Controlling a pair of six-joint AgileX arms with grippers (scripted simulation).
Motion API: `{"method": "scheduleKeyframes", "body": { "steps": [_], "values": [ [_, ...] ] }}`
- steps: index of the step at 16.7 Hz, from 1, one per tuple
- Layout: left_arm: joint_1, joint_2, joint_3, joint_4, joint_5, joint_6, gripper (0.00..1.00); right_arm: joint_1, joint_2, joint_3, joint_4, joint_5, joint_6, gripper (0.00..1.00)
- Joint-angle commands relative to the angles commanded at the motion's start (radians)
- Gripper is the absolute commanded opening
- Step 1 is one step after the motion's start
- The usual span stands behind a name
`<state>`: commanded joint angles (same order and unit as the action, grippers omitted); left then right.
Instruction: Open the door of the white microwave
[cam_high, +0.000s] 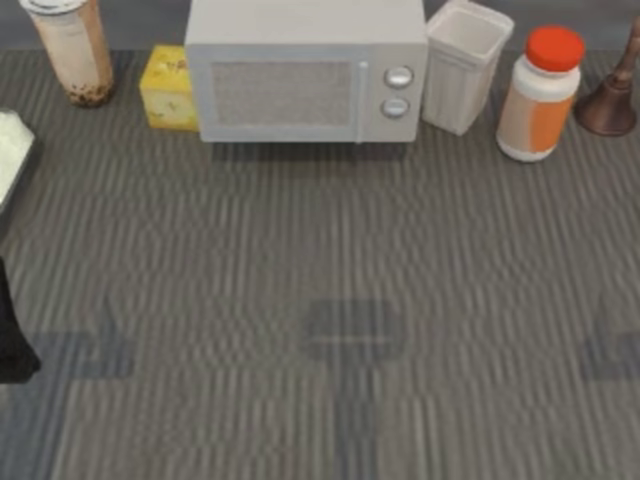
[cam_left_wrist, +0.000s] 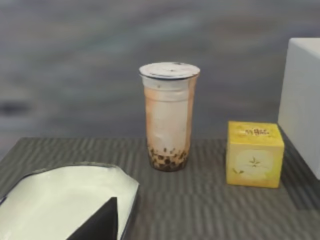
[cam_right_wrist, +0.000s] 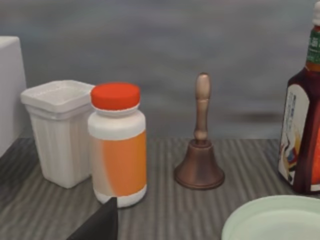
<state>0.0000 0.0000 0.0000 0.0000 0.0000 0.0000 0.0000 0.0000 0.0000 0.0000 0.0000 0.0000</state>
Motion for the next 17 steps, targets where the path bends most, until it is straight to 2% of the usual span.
{"method": "scheduleKeyframes", "body": {
  "steps": [4, 7, 11, 17],
  "values": [
    [-0.018, 0.031, 0.027, -0.004, -0.015, -0.006, 1.0, 0.0, 0.0, 0.0, 0.0, 0.0, 0.0, 1.0],
    [-0.081, 0.157, 0.129, -0.016, -0.071, -0.03, 1.0, 0.0, 0.0, 0.0, 0.0, 0.0, 0.0, 1.0],
    [-0.216, 0.47, 0.363, -0.027, -0.191, -0.094, 1.0, 0.0, 0.0, 0.0, 0.0, 0.0, 0.0, 1.0],
    [-0.458, 1.11, 0.827, -0.007, -0.406, -0.237, 1.0, 0.0, 0.0, 0.0, 0.0, 0.0, 0.0, 1.0]
  ]
}}
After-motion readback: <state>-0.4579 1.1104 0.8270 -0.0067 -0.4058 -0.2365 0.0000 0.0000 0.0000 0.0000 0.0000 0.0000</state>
